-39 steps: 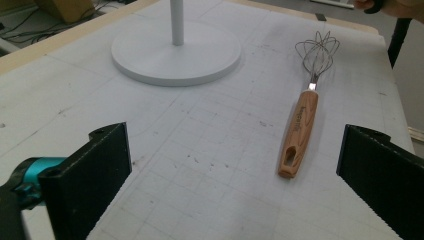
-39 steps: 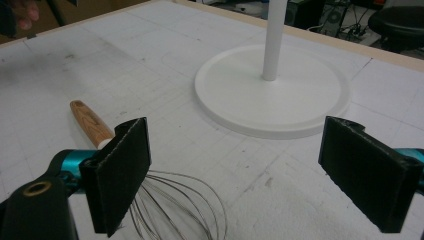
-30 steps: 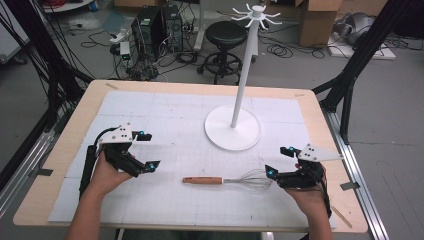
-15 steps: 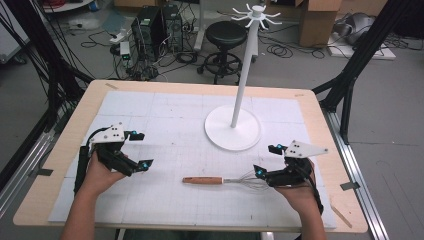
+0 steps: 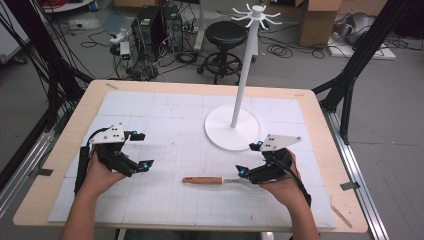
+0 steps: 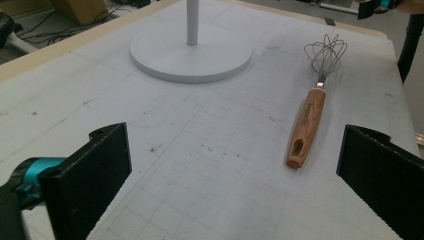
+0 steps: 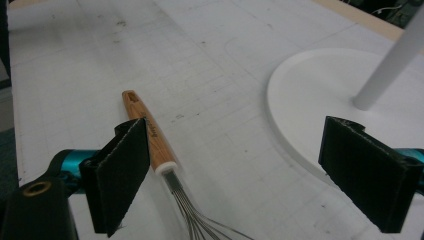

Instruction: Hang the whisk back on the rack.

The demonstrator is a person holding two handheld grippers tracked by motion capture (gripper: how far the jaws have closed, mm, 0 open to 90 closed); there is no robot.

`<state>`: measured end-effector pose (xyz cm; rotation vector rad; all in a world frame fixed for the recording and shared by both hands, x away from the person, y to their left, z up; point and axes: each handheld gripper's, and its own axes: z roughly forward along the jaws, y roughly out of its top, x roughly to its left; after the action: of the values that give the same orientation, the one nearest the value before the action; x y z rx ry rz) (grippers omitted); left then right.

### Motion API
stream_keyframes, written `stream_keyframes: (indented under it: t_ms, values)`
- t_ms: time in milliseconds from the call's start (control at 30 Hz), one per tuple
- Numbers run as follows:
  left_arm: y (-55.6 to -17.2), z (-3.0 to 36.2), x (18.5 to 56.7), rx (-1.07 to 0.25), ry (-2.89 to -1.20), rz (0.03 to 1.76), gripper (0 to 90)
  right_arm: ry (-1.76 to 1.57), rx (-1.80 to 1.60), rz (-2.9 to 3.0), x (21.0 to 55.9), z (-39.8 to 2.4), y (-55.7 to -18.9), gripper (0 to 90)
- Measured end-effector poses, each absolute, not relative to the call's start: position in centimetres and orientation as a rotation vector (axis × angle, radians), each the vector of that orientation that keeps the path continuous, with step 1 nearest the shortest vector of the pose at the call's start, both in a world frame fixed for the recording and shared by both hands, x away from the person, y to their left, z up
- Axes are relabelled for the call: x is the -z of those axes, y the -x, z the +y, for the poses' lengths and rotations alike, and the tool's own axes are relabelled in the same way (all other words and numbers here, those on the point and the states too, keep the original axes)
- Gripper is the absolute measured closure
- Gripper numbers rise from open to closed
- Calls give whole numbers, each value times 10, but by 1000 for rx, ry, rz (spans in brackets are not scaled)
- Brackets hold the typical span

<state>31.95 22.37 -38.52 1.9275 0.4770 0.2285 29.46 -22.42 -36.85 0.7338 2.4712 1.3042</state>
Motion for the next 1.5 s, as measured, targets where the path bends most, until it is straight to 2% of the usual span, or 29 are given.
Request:
stream_keyframes:
  t_ms: [300, 633, 867, 1100, 1200, 1500]
  values:
    - [-320, 224, 385, -236, -1925, 473, 16, -657, -1197, 2611, 374, -191, -302, 141]
    - [-319, 219, 386, -243, -1943, 474, 16, -614, -1105, 2681, 381, -178, -306, 156]
    - [-320, 217, 387, -251, -1955, 479, 16, -552, -1047, 2735, 385, -170, -305, 229]
    - [-320, 215, 387, -257, -1974, 471, 16, -534, -1014, 2768, 388, -164, -307, 251]
    - [-320, 216, 387, -259, -1963, 474, 16, -511, -1000, 2803, 390, -159, -306, 307]
    - [-320, 215, 387, -258, -1976, 471, 16, -486, -913, 2868, 396, -148, -308, 323]
